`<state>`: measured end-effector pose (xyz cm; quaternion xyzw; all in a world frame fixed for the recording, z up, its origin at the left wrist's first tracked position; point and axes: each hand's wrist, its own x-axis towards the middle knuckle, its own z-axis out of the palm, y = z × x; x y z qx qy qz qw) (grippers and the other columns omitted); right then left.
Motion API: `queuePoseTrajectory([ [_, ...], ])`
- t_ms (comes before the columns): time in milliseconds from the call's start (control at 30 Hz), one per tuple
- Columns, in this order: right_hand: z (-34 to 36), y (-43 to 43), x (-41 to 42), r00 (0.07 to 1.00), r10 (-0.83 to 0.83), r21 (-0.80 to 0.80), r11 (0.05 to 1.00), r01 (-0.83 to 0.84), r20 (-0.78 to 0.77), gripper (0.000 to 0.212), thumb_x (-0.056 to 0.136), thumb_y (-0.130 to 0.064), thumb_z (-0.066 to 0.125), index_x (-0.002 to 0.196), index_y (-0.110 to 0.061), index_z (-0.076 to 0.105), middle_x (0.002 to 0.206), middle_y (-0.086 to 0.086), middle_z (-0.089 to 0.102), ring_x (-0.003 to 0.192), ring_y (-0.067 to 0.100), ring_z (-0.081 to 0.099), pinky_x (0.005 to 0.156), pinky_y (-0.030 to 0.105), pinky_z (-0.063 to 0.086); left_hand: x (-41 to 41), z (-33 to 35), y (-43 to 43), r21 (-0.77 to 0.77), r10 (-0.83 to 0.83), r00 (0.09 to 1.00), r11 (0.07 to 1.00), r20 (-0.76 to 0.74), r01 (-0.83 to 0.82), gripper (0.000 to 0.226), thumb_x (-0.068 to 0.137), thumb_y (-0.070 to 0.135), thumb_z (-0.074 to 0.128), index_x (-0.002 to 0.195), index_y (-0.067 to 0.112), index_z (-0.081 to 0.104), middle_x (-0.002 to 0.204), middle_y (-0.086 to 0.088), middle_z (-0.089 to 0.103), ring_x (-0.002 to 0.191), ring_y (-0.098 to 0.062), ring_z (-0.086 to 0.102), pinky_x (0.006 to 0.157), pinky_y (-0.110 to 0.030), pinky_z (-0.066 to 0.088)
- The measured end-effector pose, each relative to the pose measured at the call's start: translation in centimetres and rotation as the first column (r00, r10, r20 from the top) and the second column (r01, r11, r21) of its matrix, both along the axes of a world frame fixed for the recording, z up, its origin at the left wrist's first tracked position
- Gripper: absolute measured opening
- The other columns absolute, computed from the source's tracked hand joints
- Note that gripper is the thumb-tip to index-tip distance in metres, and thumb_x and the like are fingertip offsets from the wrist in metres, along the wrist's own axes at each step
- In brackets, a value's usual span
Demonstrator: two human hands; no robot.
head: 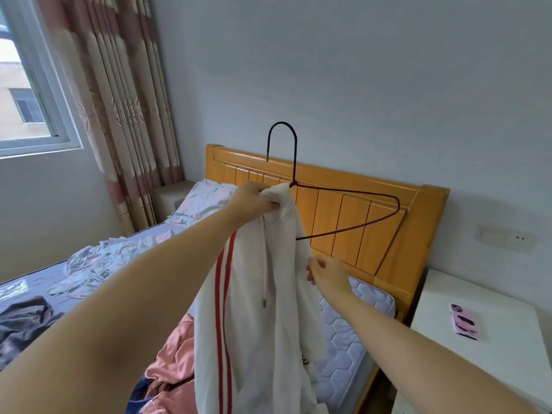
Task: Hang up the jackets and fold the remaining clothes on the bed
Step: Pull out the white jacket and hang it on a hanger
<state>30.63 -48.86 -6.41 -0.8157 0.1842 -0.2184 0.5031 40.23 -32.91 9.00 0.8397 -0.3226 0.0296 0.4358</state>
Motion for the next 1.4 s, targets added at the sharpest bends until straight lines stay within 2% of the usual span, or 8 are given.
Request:
queuePoseTrajectory([
  [300, 2.5, 3.0, 1.1, 0.988, 0.152, 0.201, 0.968, -0.152, 0.018, 0.009, 0.088, -0.004, 0.057, 0.092, -0.011, 0.062, 0.085, -0.004, 0.063, 0.078, 0.010, 0.057, 0.069, 0.020, 0.046, -3.3, 0.8, 0.7, -0.163, -0.094, 0.993, 0.983, -0.068, 0.081, 0.005, 0.081, 0.005, 0.070, 0.078, 0.007, 0.067, 0.067, 0.003, 0.058, 0.054, 0.007, 0.054, 0.051, -0.004, 0.040],
  [500, -0.2, 1.4, 1.3, 0.990, -0.033, -0.090, 0.996, 0.021, -0.140, 0.033, 0.085, -0.005, 0.046, 0.055, -0.013, 0.037, 0.056, 0.000, 0.036, 0.056, 0.014, 0.029, 0.053, 0.029, 0.023, -4.7, 1.3, 1.6, -0.249, -0.115, 0.980, 0.966, -0.164, 0.071, 0.014, 0.081, 0.002, 0.069, 0.087, 0.015, 0.068, 0.076, 0.004, 0.064, 0.073, -0.009, 0.060, 0.065, -0.020, 0.050],
  [600, -1.5, -0.2, 0.0, 0.966, -0.179, -0.199, 0.970, 0.142, -0.184, 0.021, 0.083, -0.012, 0.050, 0.063, -0.011, 0.053, 0.063, 0.004, 0.054, 0.064, 0.023, 0.047, 0.057, 0.033, 0.036, -4.6, 1.5, 2.7, -0.290, -0.097, 0.975, 0.956, -0.199, 0.036, 0.017, 0.081, 0.000, 0.068, 0.091, 0.014, 0.069, 0.080, 0.001, 0.065, 0.077, -0.013, 0.062, 0.073, -0.029, 0.054],
  [700, 0.0, -1.7, -0.7, 0.971, -0.229, -0.289, 0.936, 0.199, -0.074, 0.023, 0.077, -0.001, 0.050, 0.060, -0.016, 0.048, 0.061, 0.002, 0.049, 0.063, 0.025, 0.045, 0.051, 0.030, 0.026, -3.6, 0.9, 4.5, -0.247, -0.044, 0.981, 0.969, -0.187, -0.004, 0.017, 0.080, 0.006, 0.071, 0.092, 0.017, 0.070, 0.086, -0.002, 0.068, 0.085, -0.019, 0.064, 0.084, -0.040, 0.055],
  [900, 4.8, -4.2, -0.4, 0.966, -0.245, -0.684, 0.689, 0.238, 0.089, 0.018, 0.073, 0.006, 0.049, 0.069, -0.011, 0.046, 0.072, 0.002, 0.044, 0.065, 0.024, 0.042, 0.057, 0.032, 0.026, -1.2, 0.2, 8.1, -0.279, 0.091, 0.975, 0.949, -0.205, -0.147, 0.018, 0.058, 0.034, 0.079, 0.075, 0.033, 0.074, 0.083, -0.001, 0.070, 0.082, -0.023, 0.066, 0.085, -0.046, 0.055],
  [1067, 5.2, -6.4, -0.8, 0.908, -0.314, -0.845, 0.530, -0.075, -0.278, 0.017, 0.082, -0.001, 0.048, 0.087, -0.017, 0.049, 0.092, 0.002, 0.049, 0.080, 0.021, 0.044, 0.070, 0.031, 0.033, 0.6, -0.2, 9.1, -0.282, 0.150, 0.969, 0.938, -0.197, -0.203, 0.014, 0.078, 0.010, 0.076, 0.091, 0.014, 0.071, 0.088, -0.008, 0.066, 0.083, -0.022, 0.062, 0.081, -0.037, 0.053],
  [1200, 7.3, -7.8, -1.6, 0.851, -0.426, -0.898, 0.425, -0.111, -0.307, 0.015, 0.086, -0.001, 0.046, 0.092, -0.014, 0.050, 0.110, 0.008, 0.050, 0.101, 0.027, 0.050, 0.083, 0.036, 0.041, 2.1, -1.9, 10.2, -0.150, 0.214, 0.970, 0.962, -0.117, -0.230, 0.012, 0.078, 0.007, 0.074, 0.088, 0.001, 0.071, 0.080, -0.006, 0.060, 0.078, -0.017, 0.054, 0.074, -0.032, 0.045],
  [1400, 13.1, -8.9, 0.6, 0.930, -0.347, -0.616, 0.709, 0.344, 0.121, 0.018, 0.079, -0.003, 0.049, 0.090, -0.011, 0.060, 0.089, 0.007, 0.062, 0.081, 0.031, 0.057, 0.065, 0.033, 0.046, 3.6, -2.0, 11.1, 0.014, 0.184, 0.982, 0.983, -0.042, -0.183, 0.010, 0.078, 0.005, 0.071, 0.082, -0.003, 0.068, 0.074, -0.005, 0.055, 0.073, -0.016, 0.050, 0.070, -0.030, 0.041],
])
